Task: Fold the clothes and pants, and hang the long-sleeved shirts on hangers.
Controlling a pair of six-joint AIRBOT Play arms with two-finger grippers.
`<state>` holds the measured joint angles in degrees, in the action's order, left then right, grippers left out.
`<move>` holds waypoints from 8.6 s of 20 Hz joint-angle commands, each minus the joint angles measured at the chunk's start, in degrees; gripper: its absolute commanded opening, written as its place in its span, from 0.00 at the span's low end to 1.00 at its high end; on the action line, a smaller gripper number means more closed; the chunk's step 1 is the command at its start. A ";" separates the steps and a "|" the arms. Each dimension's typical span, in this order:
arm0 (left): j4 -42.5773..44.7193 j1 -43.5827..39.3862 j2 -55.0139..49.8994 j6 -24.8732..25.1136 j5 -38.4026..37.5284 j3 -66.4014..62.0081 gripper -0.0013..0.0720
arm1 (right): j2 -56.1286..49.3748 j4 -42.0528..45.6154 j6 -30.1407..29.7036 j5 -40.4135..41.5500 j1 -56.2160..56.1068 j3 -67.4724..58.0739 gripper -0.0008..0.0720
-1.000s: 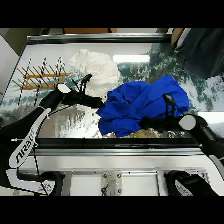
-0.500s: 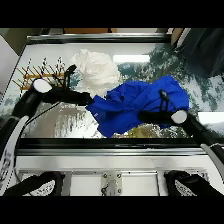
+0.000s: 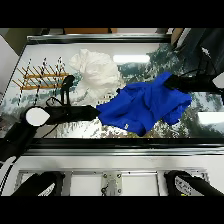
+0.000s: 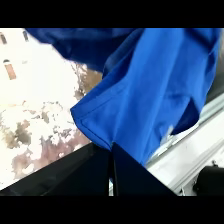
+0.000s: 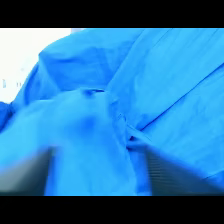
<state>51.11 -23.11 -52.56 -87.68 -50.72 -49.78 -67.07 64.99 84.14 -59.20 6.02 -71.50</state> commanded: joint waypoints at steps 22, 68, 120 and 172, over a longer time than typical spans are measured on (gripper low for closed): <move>0.42 2.29 -14.60 -2.29 7.23 1.33 0.03 | 11.15 33.35 60.13 -3.61 -49.48 31.15 0.68; 25.83 -26.71 -26.93 -6.23 12.96 -3.78 0.86 | 14.49 30.56 43.58 -11.80 -37.90 10.45 0.02; 31.69 -5.31 -8.28 -16.09 -25.05 -36.11 0.03 | 3.61 22.58 19.08 -31.80 -32.57 -26.58 0.02; 62.18 22.67 -60.48 -2.73 -6.36 -48.24 0.96 | 3.48 17.27 19.50 -39.87 -32.54 -8.85 0.02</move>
<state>111.24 -0.56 -110.74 -90.37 -56.77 -96.92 -63.57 82.26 103.63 -99.07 -26.55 -80.38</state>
